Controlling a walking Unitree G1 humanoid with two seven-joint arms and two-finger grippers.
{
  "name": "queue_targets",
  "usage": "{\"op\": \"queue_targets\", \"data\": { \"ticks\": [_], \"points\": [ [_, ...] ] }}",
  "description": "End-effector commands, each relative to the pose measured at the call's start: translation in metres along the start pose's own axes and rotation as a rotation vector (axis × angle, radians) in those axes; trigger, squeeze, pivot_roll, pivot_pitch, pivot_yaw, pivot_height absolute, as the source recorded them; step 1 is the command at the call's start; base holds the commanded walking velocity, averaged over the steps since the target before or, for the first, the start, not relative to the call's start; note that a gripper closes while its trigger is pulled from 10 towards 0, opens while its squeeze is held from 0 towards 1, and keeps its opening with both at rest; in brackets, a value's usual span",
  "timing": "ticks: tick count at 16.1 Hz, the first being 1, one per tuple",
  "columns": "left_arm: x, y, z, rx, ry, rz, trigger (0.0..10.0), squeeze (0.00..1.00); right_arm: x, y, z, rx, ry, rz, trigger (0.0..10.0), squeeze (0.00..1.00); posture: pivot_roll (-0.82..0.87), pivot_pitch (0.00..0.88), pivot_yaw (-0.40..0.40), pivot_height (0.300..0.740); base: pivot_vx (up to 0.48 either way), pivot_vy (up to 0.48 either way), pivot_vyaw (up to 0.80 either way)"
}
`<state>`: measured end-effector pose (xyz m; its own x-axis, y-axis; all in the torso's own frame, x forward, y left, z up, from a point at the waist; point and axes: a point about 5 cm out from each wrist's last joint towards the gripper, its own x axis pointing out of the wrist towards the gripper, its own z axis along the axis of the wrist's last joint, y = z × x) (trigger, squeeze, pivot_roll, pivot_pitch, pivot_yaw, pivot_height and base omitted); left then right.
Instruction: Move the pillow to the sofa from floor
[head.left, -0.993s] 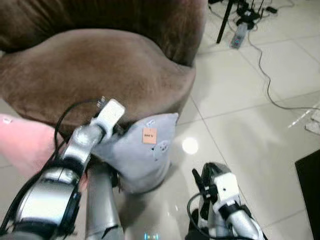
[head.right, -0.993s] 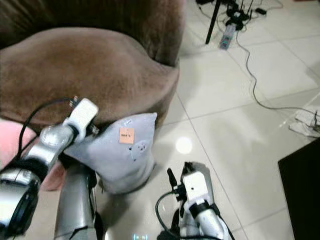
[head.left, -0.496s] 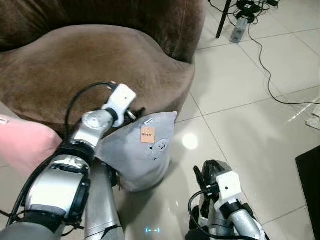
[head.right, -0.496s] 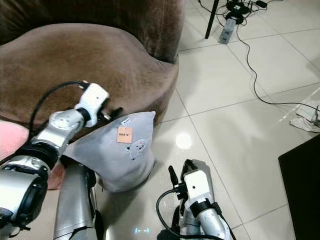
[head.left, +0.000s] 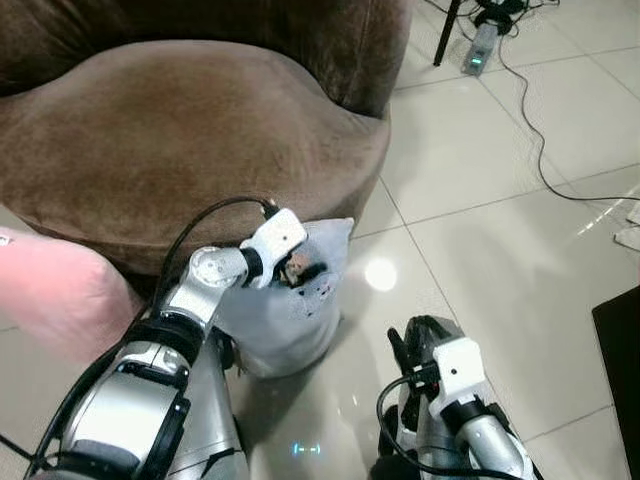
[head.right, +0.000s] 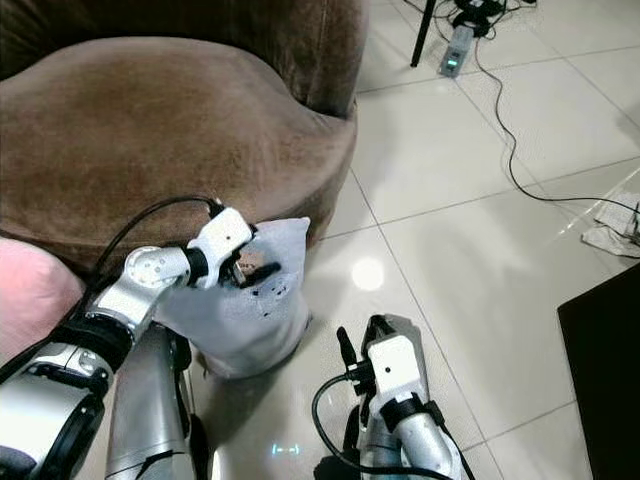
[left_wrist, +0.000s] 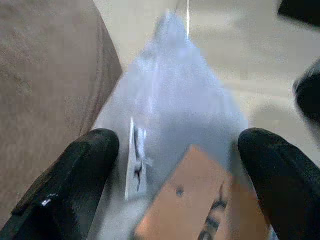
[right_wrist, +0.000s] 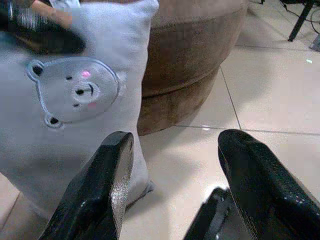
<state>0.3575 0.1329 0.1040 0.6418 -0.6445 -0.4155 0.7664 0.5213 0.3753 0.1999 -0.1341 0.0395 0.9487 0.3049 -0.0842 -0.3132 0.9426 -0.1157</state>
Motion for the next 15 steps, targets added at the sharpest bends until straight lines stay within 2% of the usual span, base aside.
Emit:
{"op": "queue_targets", "data": {
  "ticks": [1, 2, 3, 5, 6, 8, 9, 12, 15],
  "points": [
    [-0.002, -0.006, -0.017, 0.030, 0.095, -0.020, 10.0, 0.00, -0.004, 0.000, -0.002, -0.009, 0.020, 0.002, 10.0, 0.00, -0.06, 0.238, -0.049, 0.439, 0.000, 0.000, 0.00],
    [-0.002, -0.007, -0.021, 0.035, 0.119, -0.022, 10.0, 0.00, -0.003, 0.000, -0.001, -0.008, 0.020, 0.003, 10.0, 0.00, -0.06, 0.238, -0.049, 0.439, 0.000, 0.000, 0.00],
    [-0.004, -0.012, -0.034, 0.054, 0.198, -0.024, 10.0, 0.00, -0.002, 0.001, 0.000, -0.008, 0.019, 0.010, 10.0, 0.00, -0.05, 0.244, -0.051, 0.439, 0.000, 0.000, 0.00],
    [-0.008, -0.014, -0.048, 0.078, 0.285, -0.005, 10.0, 0.00, -0.002, 0.001, 0.002, -0.009, 0.020, 0.016, 10.0, 0.00, -0.06, 0.257, -0.054, 0.439, 0.000, 0.000, 0.00],
    [-0.008, -0.014, -0.048, 0.078, 0.285, -0.005, 10.0, 0.00, -0.002, 0.001, 0.002, -0.009, 0.020, 0.016, 10.0, 0.00, -0.06, 0.257, -0.054, 0.439, 0.000, 0.000, 0.00],
    [-0.012, -0.010, -0.055, 0.109, 0.352, 0.047, 10.0, 0.00, -0.004, 0.002, 0.004, -0.009, 0.023, 0.022, 10.0, 0.00, -0.06, 0.276, -0.055, 0.439, 0.000, 0.000, 0.00],
    [-0.013, -0.009, -0.060, 0.184, 0.411, 0.067, 10.0, 0.00, -0.006, 0.002, 0.005, -0.010, 0.026, 0.028, 10.0, 0.00, -0.05, 0.288, -0.057, 0.439, 0.000, 0.000, 0.00],
    [-0.011, -0.015, -0.064, 0.292, 0.458, 0.055, 10.0, 0.00, -0.005, 0.003, 0.007, -0.009, 0.027, 0.033, 10.0, 0.00, -0.05, 0.289, -0.057, 0.439, 0.000, 0.000, 0.00],
    [-0.010, -0.020, -0.068, 0.317, 0.475, 0.064, 10.0, 0.00, -0.005, 0.004, 0.009, -0.008, 0.028, 0.037, 10.0, 0.00, -0.05, 0.286, -0.057, 0.439, 0.000, 0.000, 0.00]
  ]
}}
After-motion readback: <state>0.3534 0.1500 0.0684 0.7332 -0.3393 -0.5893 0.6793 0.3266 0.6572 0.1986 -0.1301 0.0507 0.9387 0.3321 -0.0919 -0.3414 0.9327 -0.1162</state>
